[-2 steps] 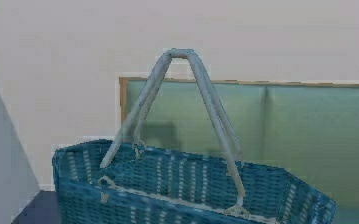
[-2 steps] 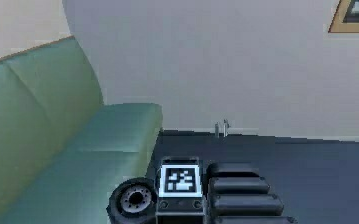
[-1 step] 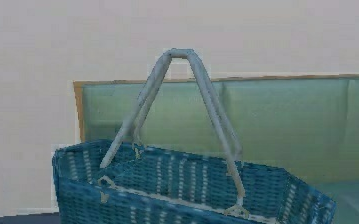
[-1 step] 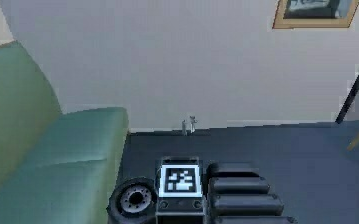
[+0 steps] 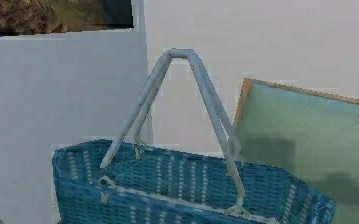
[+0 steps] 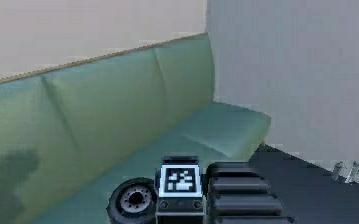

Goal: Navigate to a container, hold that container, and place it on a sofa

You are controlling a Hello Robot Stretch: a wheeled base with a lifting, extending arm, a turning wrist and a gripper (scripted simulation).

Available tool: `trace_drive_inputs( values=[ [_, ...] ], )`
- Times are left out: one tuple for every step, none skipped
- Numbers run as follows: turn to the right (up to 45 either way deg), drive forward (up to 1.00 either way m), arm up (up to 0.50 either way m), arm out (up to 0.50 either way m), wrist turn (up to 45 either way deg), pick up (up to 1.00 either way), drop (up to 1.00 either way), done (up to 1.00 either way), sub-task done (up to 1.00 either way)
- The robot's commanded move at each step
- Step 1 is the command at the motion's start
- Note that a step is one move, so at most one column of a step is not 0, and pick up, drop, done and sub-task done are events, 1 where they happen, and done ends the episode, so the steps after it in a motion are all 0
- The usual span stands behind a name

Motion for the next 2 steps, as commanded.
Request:
trace_drive_inputs(
  values=[
    [-45.0,0.00,0.00,0.00,0.0,0.00,0.00,0.00,0.00],
    [-45.0,0.00,0.00,0.00,0.0,0.00,0.00,0.00,0.00]
  ],
)
